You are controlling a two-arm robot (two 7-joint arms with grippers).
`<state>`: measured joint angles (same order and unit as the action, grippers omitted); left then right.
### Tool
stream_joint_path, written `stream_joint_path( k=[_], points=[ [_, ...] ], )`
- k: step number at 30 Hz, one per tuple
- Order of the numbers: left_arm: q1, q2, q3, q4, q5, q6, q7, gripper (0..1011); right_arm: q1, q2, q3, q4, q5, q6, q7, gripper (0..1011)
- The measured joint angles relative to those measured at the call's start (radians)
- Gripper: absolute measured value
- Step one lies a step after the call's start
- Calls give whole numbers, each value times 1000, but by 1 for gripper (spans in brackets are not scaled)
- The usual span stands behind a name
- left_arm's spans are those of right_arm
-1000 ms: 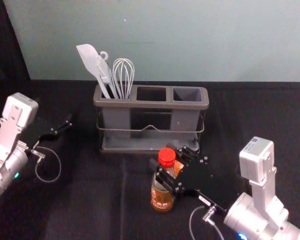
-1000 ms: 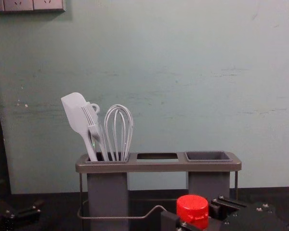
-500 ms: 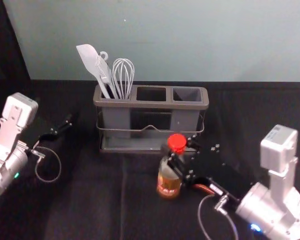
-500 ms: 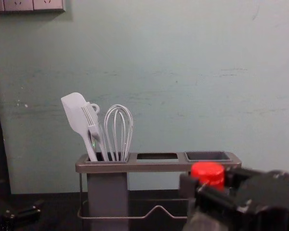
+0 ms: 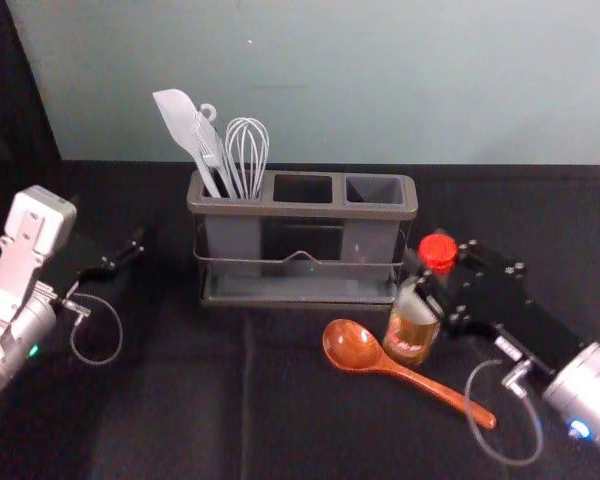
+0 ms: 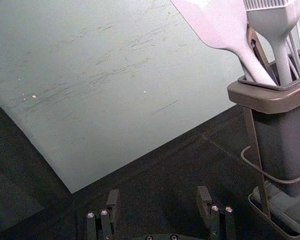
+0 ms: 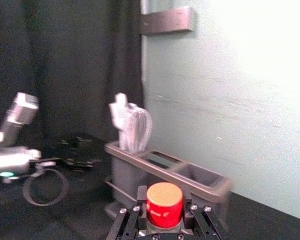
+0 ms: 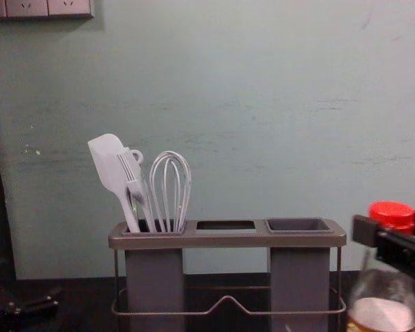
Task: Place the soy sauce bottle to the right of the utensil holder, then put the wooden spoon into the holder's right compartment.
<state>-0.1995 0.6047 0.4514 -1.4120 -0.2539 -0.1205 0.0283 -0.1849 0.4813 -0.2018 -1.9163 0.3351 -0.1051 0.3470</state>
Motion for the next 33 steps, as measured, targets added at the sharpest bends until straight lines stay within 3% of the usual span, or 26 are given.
stream_joint_path(
  k=[7, 12, 23, 33],
  points=[
    [0, 0, 0, 0, 0, 0, 0, 1000, 39, -3, 68, 47, -1, 37, -28, 382],
    [0, 0, 0, 0, 0, 0, 0, 1000, 98, -11, 82, 94, -3, 82, -33, 382],
    [0, 0, 0, 0, 0, 0, 0, 1000, 221, -46, 68, 203, 8, 125, -29, 382],
    [0, 0, 0, 0, 0, 0, 0, 1000, 290, -79, 35, 283, 14, 127, -23, 382]
  ],
)
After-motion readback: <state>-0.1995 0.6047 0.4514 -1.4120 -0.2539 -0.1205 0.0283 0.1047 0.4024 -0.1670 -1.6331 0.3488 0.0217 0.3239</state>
